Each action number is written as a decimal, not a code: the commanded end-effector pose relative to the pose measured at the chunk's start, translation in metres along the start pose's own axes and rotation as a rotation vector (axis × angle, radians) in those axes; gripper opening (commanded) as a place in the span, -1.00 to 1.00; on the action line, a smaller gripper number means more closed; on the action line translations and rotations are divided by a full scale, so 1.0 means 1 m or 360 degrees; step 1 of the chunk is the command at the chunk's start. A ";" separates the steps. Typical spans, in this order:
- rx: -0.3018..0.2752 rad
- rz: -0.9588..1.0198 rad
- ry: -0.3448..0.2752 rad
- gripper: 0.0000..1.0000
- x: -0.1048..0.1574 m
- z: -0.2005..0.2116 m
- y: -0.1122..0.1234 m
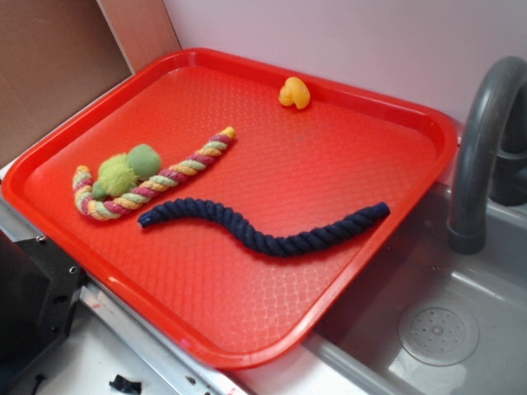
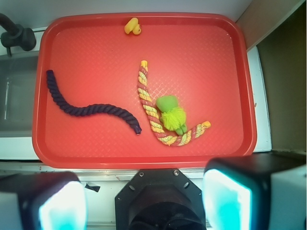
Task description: Grab the blue rope.
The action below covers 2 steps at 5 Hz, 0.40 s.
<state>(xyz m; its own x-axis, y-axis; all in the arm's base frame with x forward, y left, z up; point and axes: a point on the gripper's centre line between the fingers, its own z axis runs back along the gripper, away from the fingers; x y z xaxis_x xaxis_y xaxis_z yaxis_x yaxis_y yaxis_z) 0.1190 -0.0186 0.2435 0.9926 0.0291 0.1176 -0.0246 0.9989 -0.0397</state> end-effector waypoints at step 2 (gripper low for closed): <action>0.0015 -0.0372 -0.0049 1.00 0.019 -0.010 -0.018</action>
<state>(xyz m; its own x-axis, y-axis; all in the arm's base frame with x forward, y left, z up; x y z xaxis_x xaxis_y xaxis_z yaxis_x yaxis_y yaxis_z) 0.1378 -0.0365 0.2332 0.9707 -0.1972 0.1374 0.2001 0.9797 -0.0080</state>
